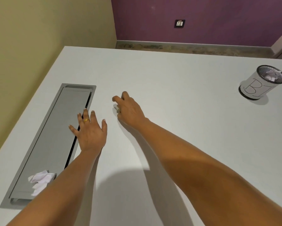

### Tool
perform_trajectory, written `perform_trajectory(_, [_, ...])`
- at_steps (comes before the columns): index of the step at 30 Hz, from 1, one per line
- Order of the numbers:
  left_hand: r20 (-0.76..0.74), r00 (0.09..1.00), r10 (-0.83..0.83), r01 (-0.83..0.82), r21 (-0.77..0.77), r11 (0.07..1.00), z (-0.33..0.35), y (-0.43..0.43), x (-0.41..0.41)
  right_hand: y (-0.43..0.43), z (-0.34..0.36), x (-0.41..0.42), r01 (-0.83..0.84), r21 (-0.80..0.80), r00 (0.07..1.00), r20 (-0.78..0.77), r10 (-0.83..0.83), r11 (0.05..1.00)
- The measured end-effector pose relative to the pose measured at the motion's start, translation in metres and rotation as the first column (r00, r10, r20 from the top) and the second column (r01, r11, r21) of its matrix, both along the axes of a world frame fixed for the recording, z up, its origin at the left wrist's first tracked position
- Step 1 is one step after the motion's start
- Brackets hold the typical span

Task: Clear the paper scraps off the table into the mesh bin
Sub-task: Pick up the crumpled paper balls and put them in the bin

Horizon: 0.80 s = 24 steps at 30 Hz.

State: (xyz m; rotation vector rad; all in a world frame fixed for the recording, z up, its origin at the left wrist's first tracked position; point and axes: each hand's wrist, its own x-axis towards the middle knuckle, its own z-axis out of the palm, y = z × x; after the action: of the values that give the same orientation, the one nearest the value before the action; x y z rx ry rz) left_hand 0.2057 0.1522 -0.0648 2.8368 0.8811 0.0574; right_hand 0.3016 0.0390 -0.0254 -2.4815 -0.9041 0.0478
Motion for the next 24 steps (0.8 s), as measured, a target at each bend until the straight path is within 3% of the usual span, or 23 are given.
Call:
perform_trajectory(6, [-0.025, 1.000, 0.005, -0.006, -0.057, 0.998, 0.005, -0.024, 0.002, -0.068, 0.002, 0.005, 0.133, 0.060, 0.986, -0.109, -0.126, 0.989])
perform_trajectory(18, [0.004, 0.900, -0.435, 0.434, -0.089, 0.897, 0.014, -0.196, 0.046, -0.211, 0.017, 0.018, 0.390, -0.064, 0.906, -0.150, -0.395, 0.919])
perform_trajectory(24, [0.014, 0.862, -0.507, 0.505, -0.101, 0.857, 0.011, -0.252, 0.059, -0.266, 0.025, 0.027, 0.557, -0.014, 0.816, -0.176, -0.551, 0.830])
